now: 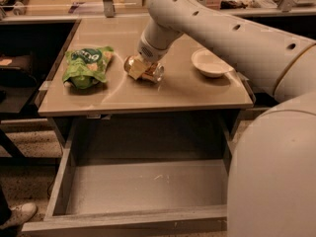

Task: Pick orange can from top drawer and place on counter

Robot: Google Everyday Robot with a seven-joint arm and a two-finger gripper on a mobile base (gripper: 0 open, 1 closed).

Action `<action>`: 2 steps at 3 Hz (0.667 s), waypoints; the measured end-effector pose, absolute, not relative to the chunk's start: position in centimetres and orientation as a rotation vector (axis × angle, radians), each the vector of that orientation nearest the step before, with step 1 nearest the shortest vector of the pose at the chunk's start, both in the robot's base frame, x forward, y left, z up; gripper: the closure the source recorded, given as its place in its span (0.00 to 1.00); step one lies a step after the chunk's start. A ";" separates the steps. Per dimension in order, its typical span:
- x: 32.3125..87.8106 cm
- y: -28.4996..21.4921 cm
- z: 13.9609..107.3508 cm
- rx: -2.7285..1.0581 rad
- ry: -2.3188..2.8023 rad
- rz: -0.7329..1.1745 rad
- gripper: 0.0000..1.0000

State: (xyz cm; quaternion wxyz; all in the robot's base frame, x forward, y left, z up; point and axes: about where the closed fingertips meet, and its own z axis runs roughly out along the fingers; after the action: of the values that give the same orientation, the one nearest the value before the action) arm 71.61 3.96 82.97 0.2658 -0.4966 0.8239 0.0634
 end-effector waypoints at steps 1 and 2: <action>71.6 4.0 83.0 -1.341 2.225 0.171 0.35; 71.6 4.0 83.0 -1.341 2.225 0.171 0.12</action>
Offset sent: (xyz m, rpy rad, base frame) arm 0.0000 0.0000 0.0000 0.0000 0.0000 0.0000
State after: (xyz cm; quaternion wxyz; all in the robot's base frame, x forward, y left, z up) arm 71.61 3.96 82.96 0.2658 -0.4966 0.8239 0.0634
